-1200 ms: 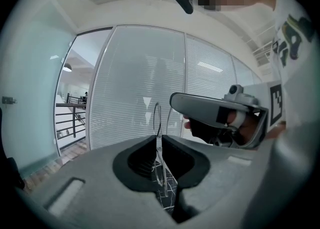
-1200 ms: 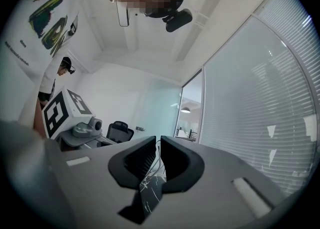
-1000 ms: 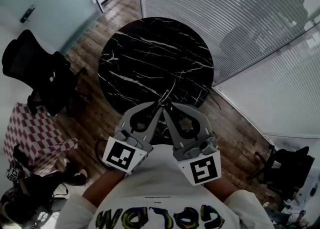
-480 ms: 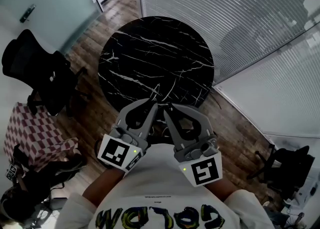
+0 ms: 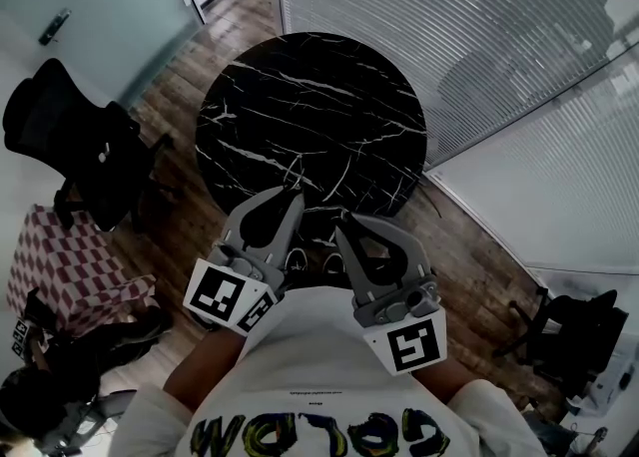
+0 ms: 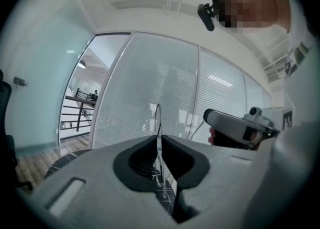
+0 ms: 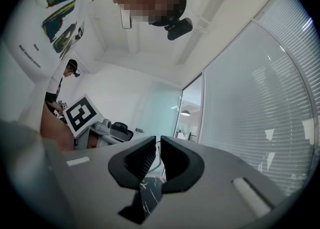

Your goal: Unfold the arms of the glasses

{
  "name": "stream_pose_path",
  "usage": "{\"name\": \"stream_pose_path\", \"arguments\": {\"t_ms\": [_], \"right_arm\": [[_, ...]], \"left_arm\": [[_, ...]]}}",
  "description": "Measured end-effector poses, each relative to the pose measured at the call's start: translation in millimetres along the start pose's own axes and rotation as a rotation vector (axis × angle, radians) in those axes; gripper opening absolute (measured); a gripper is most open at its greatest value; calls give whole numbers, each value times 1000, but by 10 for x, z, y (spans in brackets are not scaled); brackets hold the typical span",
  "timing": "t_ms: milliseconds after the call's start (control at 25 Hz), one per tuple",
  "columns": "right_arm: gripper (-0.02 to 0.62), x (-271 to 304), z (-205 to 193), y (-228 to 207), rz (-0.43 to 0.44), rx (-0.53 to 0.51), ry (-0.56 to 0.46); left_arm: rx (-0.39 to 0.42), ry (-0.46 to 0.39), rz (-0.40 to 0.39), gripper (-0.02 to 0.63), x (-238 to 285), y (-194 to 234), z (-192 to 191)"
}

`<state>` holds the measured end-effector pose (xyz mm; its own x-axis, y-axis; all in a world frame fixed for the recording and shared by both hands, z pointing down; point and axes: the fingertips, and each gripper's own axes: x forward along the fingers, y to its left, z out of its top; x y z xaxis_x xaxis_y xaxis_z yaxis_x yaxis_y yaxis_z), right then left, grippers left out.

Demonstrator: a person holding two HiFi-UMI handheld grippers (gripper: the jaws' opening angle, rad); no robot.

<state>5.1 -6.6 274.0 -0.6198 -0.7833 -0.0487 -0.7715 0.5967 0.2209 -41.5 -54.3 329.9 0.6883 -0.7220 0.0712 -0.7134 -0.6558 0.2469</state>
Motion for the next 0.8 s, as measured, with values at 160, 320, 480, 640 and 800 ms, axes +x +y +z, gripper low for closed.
{"name": "stream_pose_path", "arguments": {"t_ms": [160, 320, 480, 640, 800], "right_arm": [[32, -24, -126, -27, -9, 14, 25], [31, -53, -224, -28, -13, 27, 49], [31, -74, -322, -31, -14, 36, 74], [30, -77, -434, -47, -15, 46, 101], [29, -76, -551, -24, -13, 49, 125]], "left_arm": [[-1, -2, 31, 28, 37, 126, 14], [-1, -3, 52, 28, 39, 217, 37], [-1, -4, 67, 28, 55, 287, 64], [2, -9, 75, 28, 89, 341, 118], [-7, -13, 82, 28, 103, 382, 140]]}}
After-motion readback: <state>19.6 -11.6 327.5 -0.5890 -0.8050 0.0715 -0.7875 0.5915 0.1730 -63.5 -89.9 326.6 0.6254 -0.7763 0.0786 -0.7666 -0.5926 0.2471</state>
